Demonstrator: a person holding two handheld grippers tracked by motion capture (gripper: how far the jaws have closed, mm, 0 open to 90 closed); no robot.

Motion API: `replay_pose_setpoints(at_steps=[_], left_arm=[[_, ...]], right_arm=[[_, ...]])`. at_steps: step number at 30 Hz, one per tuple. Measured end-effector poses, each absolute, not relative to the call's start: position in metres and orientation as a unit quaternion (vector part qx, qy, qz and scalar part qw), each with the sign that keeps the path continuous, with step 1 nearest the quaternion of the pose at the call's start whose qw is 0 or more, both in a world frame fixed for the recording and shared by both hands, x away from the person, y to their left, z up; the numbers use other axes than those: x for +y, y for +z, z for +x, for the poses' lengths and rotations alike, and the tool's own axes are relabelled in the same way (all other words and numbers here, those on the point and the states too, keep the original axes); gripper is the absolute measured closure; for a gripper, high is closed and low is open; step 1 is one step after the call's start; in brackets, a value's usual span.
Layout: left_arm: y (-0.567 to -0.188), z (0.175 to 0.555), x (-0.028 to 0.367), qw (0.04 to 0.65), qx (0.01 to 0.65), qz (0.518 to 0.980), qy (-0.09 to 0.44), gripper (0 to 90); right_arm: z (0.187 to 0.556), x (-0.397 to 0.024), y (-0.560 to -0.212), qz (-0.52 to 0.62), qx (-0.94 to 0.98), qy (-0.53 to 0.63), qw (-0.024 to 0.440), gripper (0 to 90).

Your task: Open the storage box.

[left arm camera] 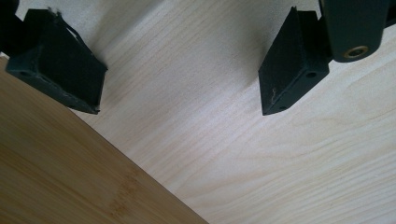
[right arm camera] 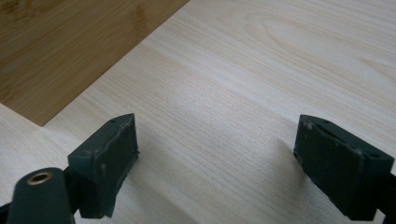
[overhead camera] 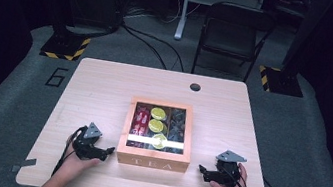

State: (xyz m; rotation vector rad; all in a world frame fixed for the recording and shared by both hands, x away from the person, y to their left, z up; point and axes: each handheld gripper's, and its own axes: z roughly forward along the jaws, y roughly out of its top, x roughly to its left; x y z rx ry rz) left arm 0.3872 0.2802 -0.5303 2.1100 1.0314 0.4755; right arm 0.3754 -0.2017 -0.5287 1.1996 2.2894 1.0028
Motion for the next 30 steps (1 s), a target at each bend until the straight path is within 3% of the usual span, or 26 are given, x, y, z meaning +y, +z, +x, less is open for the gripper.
replay_pose_setpoints(at_steps=[30], left_arm=[[-0.5294, 0.3853, 0.2765, 0.365, 0.371, 0.838, 0.167, 14.1]], right_arm=[[0.3749, -0.2014, -0.5289, 0.423, 0.812, 0.357, 0.184, 12.5]])
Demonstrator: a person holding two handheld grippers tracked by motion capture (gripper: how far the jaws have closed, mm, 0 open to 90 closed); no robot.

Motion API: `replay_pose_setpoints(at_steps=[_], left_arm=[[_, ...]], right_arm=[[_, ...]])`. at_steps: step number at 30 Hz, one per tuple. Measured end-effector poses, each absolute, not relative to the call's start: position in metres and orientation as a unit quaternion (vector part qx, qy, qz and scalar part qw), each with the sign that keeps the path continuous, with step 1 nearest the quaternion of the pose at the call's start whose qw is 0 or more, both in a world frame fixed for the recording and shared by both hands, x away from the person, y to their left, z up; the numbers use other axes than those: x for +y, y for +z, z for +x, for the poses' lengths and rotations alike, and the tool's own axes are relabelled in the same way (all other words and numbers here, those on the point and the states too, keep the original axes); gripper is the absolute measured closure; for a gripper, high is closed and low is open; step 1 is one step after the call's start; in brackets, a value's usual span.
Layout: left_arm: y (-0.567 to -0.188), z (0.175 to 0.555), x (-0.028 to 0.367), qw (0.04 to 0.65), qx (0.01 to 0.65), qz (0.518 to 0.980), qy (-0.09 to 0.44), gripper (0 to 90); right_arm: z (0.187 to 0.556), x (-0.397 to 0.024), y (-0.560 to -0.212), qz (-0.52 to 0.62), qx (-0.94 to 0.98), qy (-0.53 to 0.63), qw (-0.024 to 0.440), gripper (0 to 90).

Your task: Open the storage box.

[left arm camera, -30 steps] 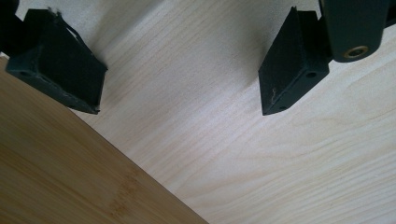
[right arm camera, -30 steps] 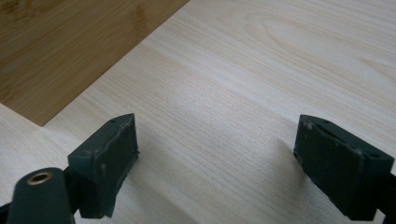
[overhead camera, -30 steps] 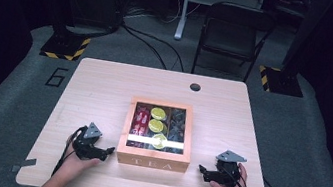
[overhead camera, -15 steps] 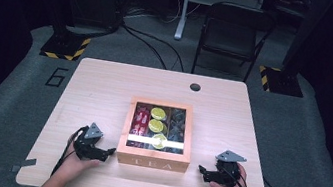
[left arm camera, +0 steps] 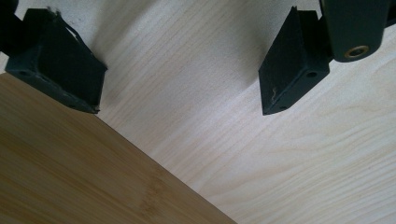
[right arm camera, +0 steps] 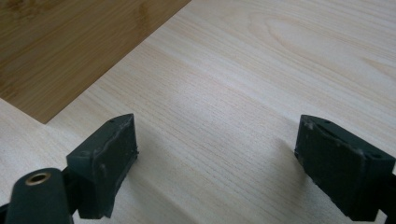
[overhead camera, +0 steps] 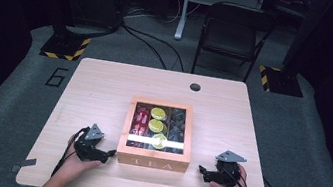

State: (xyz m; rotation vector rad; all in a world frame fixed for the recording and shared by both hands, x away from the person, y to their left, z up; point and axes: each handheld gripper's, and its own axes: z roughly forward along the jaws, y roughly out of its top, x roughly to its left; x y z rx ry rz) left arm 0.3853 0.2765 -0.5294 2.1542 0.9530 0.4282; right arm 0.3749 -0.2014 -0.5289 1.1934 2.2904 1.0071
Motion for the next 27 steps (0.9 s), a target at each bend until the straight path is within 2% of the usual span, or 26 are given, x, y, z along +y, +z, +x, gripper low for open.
replay_pose_setpoints(at_steps=[3, 7, 11, 14, 17, 27], left_arm=[[-0.529, 0.385, 0.277, 0.365, 0.37, 0.838, 0.167, 14.1], [-0.529, 0.385, 0.277, 0.365, 0.372, 0.836, 0.17, 15.0], [-0.529, 0.383, 0.276, 0.368, 0.38, 0.831, 0.171, 17.2], [-0.528, 0.383, 0.277, 0.37, 0.385, 0.828, 0.168, 18.6], [-0.526, 0.383, 0.278, 0.374, 0.39, 0.826, 0.16, 25.0], [-0.516, 0.381, 0.282, 0.373, 0.406, 0.818, 0.164, 29.9]], right_arm=[[0.374, -0.202, -0.529, 0.422, 0.812, 0.359, 0.186, 13.4], [0.375, -0.201, -0.527, 0.422, 0.814, 0.355, 0.184, 19.1], [0.376, -0.201, -0.524, 0.424, 0.814, 0.355, 0.18, 29.9], [0.377, -0.201, -0.523, 0.429, 0.813, 0.351, 0.179, 32.1], [0.377, -0.204, -0.522, 0.431, 0.812, 0.348, 0.182, 34.6], [0.373, -0.213, -0.512, 0.438, 0.797, 0.371, 0.188, 37.5]])
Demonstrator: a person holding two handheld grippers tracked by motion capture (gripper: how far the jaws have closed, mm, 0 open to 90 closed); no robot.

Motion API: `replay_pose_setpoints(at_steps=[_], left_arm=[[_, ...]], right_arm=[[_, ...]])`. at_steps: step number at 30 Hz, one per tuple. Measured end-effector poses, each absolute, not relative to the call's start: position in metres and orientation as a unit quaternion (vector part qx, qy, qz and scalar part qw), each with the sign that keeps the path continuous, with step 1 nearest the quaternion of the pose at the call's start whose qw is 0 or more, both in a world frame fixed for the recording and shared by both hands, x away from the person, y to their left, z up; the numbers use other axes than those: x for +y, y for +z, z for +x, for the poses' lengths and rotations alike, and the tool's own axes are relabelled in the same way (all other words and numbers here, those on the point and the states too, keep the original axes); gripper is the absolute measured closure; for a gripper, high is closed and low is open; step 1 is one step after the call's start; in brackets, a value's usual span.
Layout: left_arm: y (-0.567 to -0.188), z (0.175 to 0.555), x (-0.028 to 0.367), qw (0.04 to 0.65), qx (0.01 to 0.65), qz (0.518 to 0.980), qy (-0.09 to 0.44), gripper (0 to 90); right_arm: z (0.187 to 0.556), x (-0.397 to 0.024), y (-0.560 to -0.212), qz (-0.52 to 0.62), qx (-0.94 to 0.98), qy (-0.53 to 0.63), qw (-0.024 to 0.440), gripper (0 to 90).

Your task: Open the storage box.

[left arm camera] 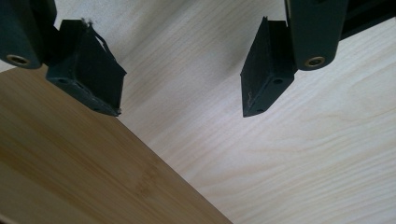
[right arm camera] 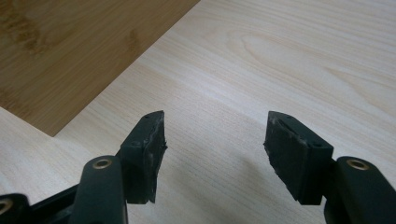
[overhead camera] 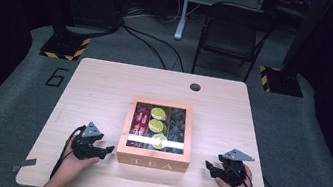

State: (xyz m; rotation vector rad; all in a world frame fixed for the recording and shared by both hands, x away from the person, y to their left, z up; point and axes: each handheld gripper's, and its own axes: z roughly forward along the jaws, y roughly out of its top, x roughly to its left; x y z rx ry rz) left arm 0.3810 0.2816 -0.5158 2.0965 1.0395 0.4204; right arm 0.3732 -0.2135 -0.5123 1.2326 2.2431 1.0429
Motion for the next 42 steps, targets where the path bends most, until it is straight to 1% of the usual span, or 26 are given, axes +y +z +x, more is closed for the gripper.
replay_pose_setpoints(at_steps=[7, 17, 20, 32, 37, 42], left_arm=[[-0.506, 0.377, 0.286, 0.381, 0.415, 0.807, 0.174, 31.8], [-0.496, 0.369, 0.286, 0.41, 0.433, 0.789, 0.15, 32.0], [-0.492, 0.366, 0.286, 0.41, 0.427, 0.792, 0.148, 32.1], [-0.483, 0.358, 0.281, 0.419, 0.415, 0.794, 0.148, 33.2], [-0.479, 0.355, 0.28, 0.43, 0.417, 0.788, 0.142, 33.2], [-0.475, 0.352, 0.279, 0.432, 0.409, 0.789, 0.153, 33.2]], right_arm=[[0.37, -0.211, -0.508, 0.431, 0.8, 0.371, 0.192, 37.6], [0.363, -0.205, -0.501, 0.412, 0.809, 0.376, 0.186, 37.1], [0.361, -0.203, -0.499, 0.407, 0.813, 0.376, 0.179, 37.1], [0.353, -0.201, -0.487, 0.407, 0.8, 0.403, 0.18, 38.1], [0.351, -0.199, -0.482, 0.401, 0.8, 0.406, 0.184, 38.3], [0.349, -0.198, -0.477, 0.397, 0.798, 0.41, 0.194, 38.4]])
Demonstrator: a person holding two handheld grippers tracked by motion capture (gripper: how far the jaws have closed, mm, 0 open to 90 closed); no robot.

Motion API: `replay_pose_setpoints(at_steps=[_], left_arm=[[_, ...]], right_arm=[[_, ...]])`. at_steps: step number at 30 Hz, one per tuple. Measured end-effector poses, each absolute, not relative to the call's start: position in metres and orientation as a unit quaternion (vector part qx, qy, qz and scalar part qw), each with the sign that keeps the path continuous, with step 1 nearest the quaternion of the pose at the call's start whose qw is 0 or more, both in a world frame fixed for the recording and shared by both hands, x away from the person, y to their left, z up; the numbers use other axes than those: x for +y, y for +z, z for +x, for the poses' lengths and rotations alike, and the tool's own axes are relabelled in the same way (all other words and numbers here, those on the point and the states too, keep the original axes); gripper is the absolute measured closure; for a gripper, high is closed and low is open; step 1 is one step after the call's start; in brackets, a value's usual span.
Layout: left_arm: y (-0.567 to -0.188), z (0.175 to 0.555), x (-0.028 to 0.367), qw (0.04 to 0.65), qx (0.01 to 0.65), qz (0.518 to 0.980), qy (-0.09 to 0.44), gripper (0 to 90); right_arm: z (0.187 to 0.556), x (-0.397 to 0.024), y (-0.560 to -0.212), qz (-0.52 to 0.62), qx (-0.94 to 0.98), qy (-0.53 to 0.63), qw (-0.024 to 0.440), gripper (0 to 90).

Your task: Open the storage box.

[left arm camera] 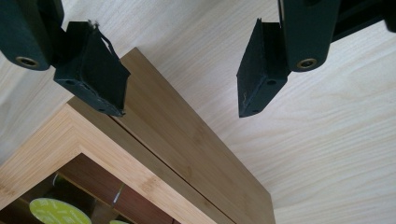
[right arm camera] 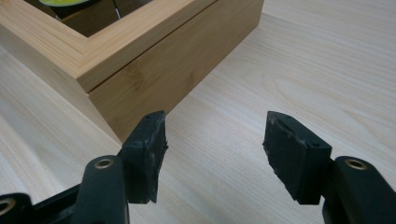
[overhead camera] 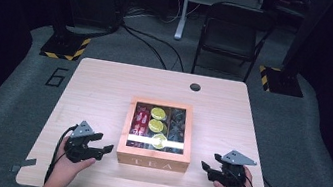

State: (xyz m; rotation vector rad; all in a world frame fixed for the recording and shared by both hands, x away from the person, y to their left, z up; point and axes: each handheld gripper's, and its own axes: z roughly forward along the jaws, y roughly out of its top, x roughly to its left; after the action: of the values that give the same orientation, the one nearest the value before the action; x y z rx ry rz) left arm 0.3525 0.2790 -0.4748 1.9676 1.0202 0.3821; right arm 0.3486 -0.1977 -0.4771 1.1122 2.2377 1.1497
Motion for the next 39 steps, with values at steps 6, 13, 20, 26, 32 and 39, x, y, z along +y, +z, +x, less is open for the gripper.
replay_pose_setpoints(at_steps=[6, 13, 20, 26, 32, 39], left_arm=[[-0.469, 0.349, 0.277, 0.431, 0.401, 0.793, 0.16, 33.4], [-0.461, 0.344, 0.271, 0.438, 0.388, 0.795, 0.162, 34.0], [-0.458, 0.341, 0.267, 0.447, 0.379, 0.795, 0.155, 34.2], [-0.46, 0.341, 0.261, 0.449, 0.37, 0.8, 0.145, 33.1], [-0.463, 0.339, 0.253, 0.447, 0.356, 0.808, 0.142, 33.1], [-0.467, 0.339, 0.249, 0.443, 0.349, 0.814, 0.139, 33.3]], right_arm=[[0.345, -0.194, -0.472, 0.386, 0.8, 0.414, 0.2, 38.8], [0.34, -0.187, -0.464, 0.369, 0.798, 0.428, 0.208, 38.8], [0.338, -0.182, -0.46, 0.36, 0.798, 0.439, 0.201, 38.9], [0.336, -0.173, -0.458, 0.351, 0.8, 0.451, 0.186, 38.5], [0.337, -0.168, -0.46, 0.34, 0.807, 0.448, 0.18, 38.5], [0.336, -0.161, -0.463, 0.322, 0.816, 0.445, 0.18, 38.3]])
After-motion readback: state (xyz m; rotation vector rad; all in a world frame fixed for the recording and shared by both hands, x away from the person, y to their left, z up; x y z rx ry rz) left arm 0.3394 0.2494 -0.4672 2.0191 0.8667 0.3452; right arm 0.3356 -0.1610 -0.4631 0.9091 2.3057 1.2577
